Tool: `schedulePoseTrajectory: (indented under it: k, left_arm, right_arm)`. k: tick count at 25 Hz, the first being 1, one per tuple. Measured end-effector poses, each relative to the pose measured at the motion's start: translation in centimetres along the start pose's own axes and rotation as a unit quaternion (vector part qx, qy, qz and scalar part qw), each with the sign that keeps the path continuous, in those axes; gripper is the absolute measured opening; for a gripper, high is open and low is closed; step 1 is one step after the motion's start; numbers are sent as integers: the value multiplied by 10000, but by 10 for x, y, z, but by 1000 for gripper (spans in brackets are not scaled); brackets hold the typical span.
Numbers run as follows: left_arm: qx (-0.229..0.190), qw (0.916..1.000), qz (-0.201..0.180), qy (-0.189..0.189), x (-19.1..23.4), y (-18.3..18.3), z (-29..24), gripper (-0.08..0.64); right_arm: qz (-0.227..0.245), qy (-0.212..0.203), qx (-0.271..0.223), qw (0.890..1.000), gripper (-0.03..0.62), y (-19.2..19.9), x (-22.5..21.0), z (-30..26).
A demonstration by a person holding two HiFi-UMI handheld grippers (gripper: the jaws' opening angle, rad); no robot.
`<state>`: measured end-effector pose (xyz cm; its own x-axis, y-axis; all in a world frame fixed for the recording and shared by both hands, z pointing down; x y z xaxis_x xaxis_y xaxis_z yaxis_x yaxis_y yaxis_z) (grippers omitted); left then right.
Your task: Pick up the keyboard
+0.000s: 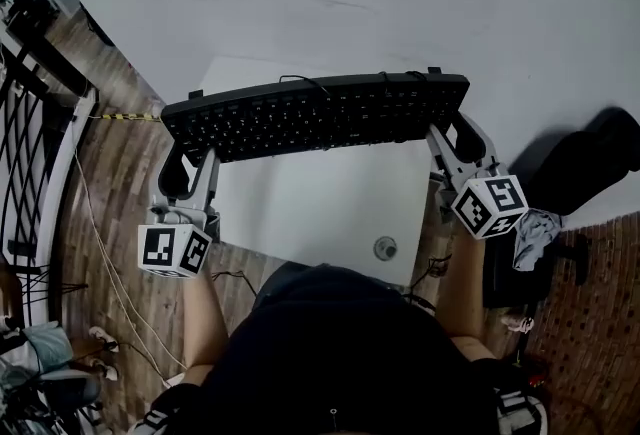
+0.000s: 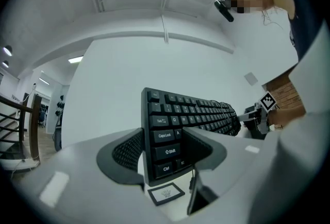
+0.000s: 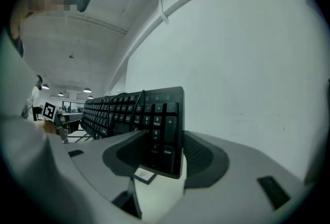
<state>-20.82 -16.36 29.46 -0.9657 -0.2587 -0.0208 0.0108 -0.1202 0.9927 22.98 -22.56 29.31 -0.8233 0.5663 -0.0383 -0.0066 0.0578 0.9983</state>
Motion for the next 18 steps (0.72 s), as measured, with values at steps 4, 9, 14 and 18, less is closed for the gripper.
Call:
schedulePoseTrajectory:
  k: [4,9,14,18]
  left_arm:
    - [-138,9999,-45,20,-4,-2,0,248]
    - [-237,9996,-125,127,-14,20,15,247]
    - [-103,9997,-83,197,-12,29,16,247]
    - [83,9997,-27,239,-9,48,22,247]
  right_arm:
    - [347,199,-281,9988,225,-6,6,15]
    - [569,405,-540,9961,225,20,16,41]
    - [634,527,-654,9944,225,30,23,46]
    - [493,593,-600,9952,225,54,29,48]
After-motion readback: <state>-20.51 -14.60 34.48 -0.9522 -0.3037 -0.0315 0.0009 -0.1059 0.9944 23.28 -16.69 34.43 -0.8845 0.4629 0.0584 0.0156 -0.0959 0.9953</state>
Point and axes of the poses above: the fingertips, and each gripper's own axes: z backward along the fingers, x to its left, y out of its underside, the point moved 7 cm from there along z, backward along the fingers, and after that the axes turned 4 degrees about -y, right-handed, at the moved point
